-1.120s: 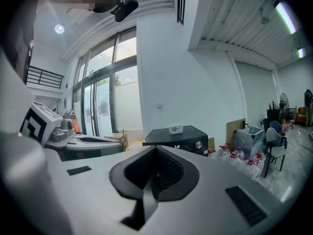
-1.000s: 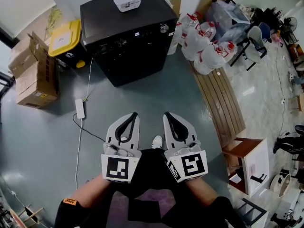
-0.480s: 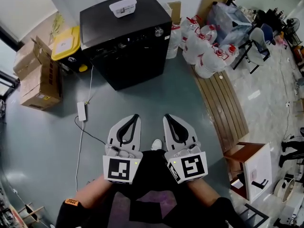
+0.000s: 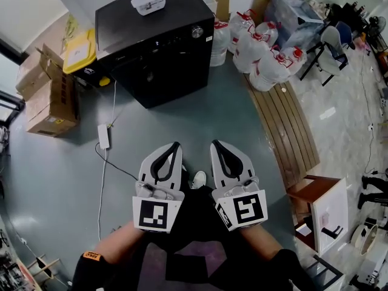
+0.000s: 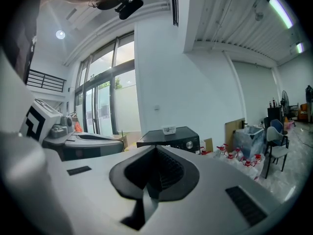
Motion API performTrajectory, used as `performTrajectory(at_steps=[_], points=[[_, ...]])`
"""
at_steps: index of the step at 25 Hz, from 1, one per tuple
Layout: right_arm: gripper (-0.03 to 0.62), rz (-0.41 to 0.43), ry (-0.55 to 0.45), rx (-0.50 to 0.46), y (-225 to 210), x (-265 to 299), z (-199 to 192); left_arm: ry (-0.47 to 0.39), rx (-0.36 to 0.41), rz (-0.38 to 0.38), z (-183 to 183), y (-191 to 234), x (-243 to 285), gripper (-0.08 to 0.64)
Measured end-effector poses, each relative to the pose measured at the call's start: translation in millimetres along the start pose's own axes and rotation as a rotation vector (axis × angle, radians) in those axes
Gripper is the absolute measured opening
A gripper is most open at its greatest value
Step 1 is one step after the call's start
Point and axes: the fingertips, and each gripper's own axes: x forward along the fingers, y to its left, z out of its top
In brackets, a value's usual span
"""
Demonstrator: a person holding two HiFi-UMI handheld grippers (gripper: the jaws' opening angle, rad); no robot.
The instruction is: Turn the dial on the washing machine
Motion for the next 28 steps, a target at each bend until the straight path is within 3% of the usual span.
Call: performTrajectory(at_steps=[9,28], points=[[0.014,-0.007,0.047,-0.025,-23,49,-2,0.004,-0.038,-0.025,-1,25,54,0.014],[0.014,-0.038,0.151,-0.060,-85,241,25,0.014,-0.132,-0.067,20,154,210,0.014]])
